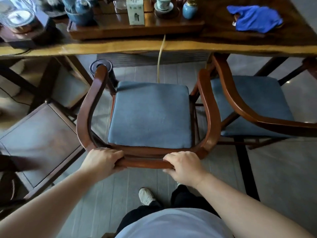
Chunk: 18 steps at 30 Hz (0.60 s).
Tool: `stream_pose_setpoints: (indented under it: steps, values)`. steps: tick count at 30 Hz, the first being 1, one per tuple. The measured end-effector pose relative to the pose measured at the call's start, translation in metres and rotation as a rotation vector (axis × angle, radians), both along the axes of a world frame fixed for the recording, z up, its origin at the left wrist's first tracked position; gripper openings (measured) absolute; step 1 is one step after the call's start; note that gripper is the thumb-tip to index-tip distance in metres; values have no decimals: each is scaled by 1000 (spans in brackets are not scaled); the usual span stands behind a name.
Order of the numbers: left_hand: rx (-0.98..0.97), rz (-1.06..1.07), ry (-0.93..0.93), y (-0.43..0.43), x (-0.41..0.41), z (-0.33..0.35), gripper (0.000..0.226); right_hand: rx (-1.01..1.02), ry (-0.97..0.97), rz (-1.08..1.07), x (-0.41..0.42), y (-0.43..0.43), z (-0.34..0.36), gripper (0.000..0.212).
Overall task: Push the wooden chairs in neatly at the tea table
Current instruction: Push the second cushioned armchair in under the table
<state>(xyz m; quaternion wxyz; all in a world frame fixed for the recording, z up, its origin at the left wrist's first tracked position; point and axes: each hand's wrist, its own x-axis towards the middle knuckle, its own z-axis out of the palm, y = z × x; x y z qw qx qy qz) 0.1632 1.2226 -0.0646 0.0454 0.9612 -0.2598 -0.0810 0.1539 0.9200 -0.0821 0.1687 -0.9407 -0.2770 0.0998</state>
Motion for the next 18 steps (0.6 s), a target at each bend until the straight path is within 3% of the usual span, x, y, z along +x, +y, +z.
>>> stream_pose_setpoints:
  steps: [7, 12, 18]
  values:
    - [22, 59, 4, 12, 12, -1, 40, -9, 38, 15, 16, 11, -2, 36]
    - [-32, 80, -11, 8, 12, -6, 39, -48, -26, 169, 31, 1, -8, 46]
    - [-107, 83, 4, -35, 29, -19, 37, -63, -13, 94, 62, -43, 4, 48]
